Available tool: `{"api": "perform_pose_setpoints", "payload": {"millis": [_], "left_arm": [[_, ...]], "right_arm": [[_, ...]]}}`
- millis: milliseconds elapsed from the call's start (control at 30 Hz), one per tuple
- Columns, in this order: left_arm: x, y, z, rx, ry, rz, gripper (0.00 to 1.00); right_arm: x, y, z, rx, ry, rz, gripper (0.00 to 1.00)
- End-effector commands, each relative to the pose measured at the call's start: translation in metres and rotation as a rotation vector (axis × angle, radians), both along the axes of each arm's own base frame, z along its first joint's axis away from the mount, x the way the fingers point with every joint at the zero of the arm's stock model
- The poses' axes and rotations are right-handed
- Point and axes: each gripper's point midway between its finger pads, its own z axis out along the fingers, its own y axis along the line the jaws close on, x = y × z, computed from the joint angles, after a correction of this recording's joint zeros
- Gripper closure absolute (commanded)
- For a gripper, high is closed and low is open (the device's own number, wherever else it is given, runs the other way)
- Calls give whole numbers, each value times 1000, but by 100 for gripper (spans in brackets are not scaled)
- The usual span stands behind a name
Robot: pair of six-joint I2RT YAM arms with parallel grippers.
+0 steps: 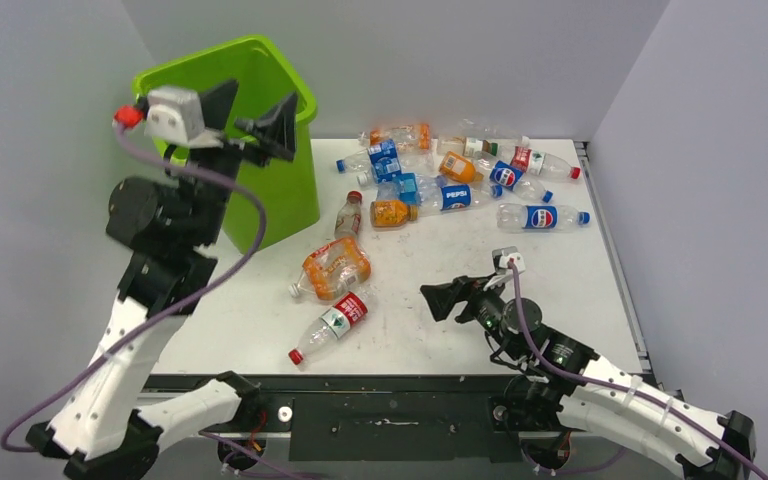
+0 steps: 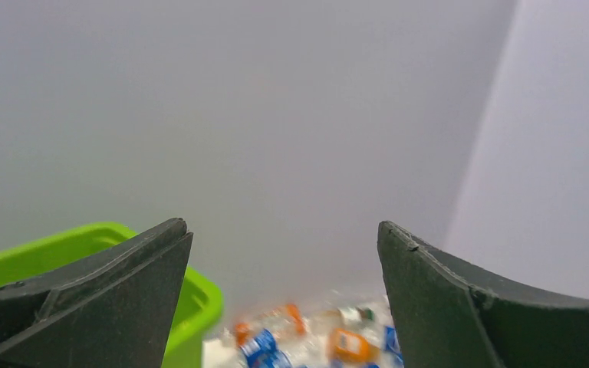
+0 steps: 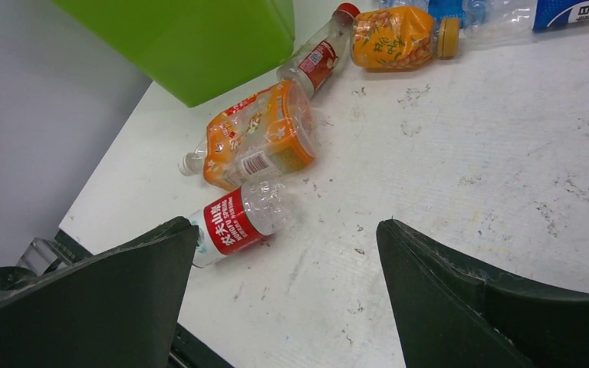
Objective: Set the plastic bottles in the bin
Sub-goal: Place the plastic bottle in the trash bin, then pick up the plastic bottle from the corner of the board.
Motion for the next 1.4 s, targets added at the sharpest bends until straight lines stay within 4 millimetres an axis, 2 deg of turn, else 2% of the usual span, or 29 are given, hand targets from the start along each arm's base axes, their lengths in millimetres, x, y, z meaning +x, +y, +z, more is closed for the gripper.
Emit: {"api": "perform_pose_setpoints", "payload": {"millis": [0, 100, 167, 200, 300, 367, 500, 600, 700, 800, 967, 1067, 1200, 1267, 1367], "left_arm": [[-30, -46, -101, 106, 228, -188, 10], [-57, -64, -179, 170, 425, -281, 6], [-67, -59, -221, 180, 535, -280, 0], [-71, -54, -238, 177, 577, -269, 3], [-78, -33, -275, 157, 647, -203, 4], [-83, -22, -290, 143, 664, -169, 4], [-87, -2, -302, 76, 677, -101, 4], [-91, 4, -305, 3, 660, -102, 4], [-95, 0, -305, -51, 626, -150, 4], [-98, -2, -315, -87, 609, -177, 4], [-106, -12, -320, -94, 600, -254, 4], [-107, -12, -322, -86, 612, -256, 4], [-107, -11, -325, -84, 622, -249, 4], [-107, -11, -327, -84, 629, -247, 4], [-106, -10, -328, -84, 633, -238, 4]], "right_arm": [[10, 1, 6, -14, 9, -49, 10], [12, 9, -13, -59, 69, -41, 10], [14, 18, -23, -72, 95, -24, 10], [15, 21, -27, -78, 108, -20, 10], [23, 29, -37, -105, 144, -39, 10], [28, 34, -43, -118, 165, -48, 10], [36, 38, -53, -138, 197, -78, 10], [46, 35, -56, -145, 205, -115, 10], [67, 22, -61, -144, 225, -179, 10], [90, 7, -73, -121, 280, -234, 9], [120, 4, -80, -90, 305, -254, 4], [142, 13, -78, -71, 297, -255, 4], [168, 35, -81, -55, 313, -227, 3], [174, 45, -86, -49, 333, -205, 2], [168, 62, -95, -48, 362, -156, 2]]}}
